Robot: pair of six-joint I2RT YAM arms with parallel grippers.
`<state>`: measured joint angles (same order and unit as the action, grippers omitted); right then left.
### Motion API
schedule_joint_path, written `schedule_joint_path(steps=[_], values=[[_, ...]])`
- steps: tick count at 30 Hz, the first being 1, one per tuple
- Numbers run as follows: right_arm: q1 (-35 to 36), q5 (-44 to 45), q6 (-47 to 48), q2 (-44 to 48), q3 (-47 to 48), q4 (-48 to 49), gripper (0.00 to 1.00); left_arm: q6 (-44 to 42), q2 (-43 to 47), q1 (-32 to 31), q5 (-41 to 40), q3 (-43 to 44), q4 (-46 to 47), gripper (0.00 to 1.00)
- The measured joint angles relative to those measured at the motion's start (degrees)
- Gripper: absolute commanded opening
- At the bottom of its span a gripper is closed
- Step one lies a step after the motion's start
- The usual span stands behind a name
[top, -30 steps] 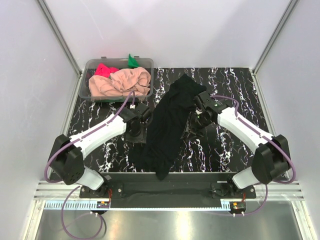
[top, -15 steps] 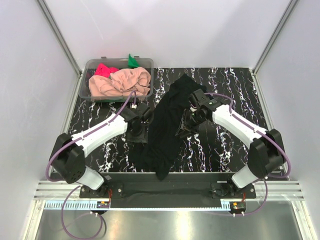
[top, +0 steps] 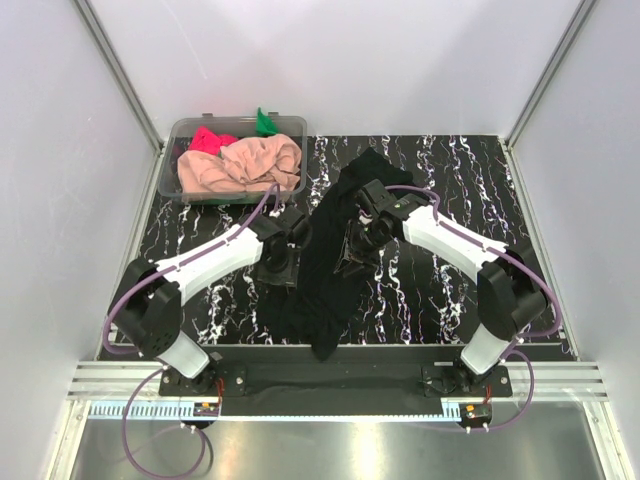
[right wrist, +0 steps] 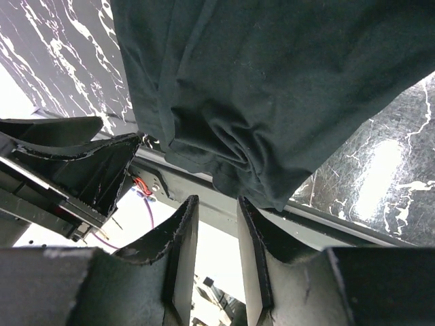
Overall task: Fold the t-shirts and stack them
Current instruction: Fold the tshirt
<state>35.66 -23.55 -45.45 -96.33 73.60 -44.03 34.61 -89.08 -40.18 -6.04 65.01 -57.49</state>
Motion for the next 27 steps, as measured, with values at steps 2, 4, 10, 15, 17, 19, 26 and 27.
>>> schedule_joint_path(steps=[2, 4, 10, 15, 17, 19, 26, 27], values=[[0.0, 0.0, 0.0, 0.0, -0.1, 0.2, 0.36, -0.2, -0.1, 0.0, 0.0, 0.3, 0.2, 0.55], [0.0, 0.0, 0.0, 0.0, -0.2, 0.5, 0.36, -0.2, -0.2, 0.0, 0.0, 0.6, 0.4, 0.55], [0.2, -0.2, -0.6, 0.0, -3.0, 2.2, 0.36, -0.8, -0.4, 0.0, 0.3, 0.6, 1.9, 0.55], [2.4, -0.2, -1.6, -1.4, -4.8, 4.1, 0.36, -1.9, -2.2, 0.2, 0.9, -0.3, 3.6, 0.55], [3.6, -0.2, -1.9, -2.5, -4.9, 5.2, 0.36, -2.3, -3.0, 0.3, 1.5, -0.9, 4.3, 0.55], [4.5, -0.2, -2.1, -3.7, -5.2, 6.0, 0.37, -2.8, -4.2, 0.4, 1.9, -1.1, 4.7, 0.55], [6.0, 0.0, -3.7, -4.0, -9.9, 7.8, 0.37, -3.3, -5.9, 0.5, 3.4, -3.8, 7.7, 0.55], [6.5, 0.1, -3.9, -4.1, -10.5, 7.8, 0.37, -3.2, -5.9, 0.5, 3.7, -4.5, 8.1, 0.55]])
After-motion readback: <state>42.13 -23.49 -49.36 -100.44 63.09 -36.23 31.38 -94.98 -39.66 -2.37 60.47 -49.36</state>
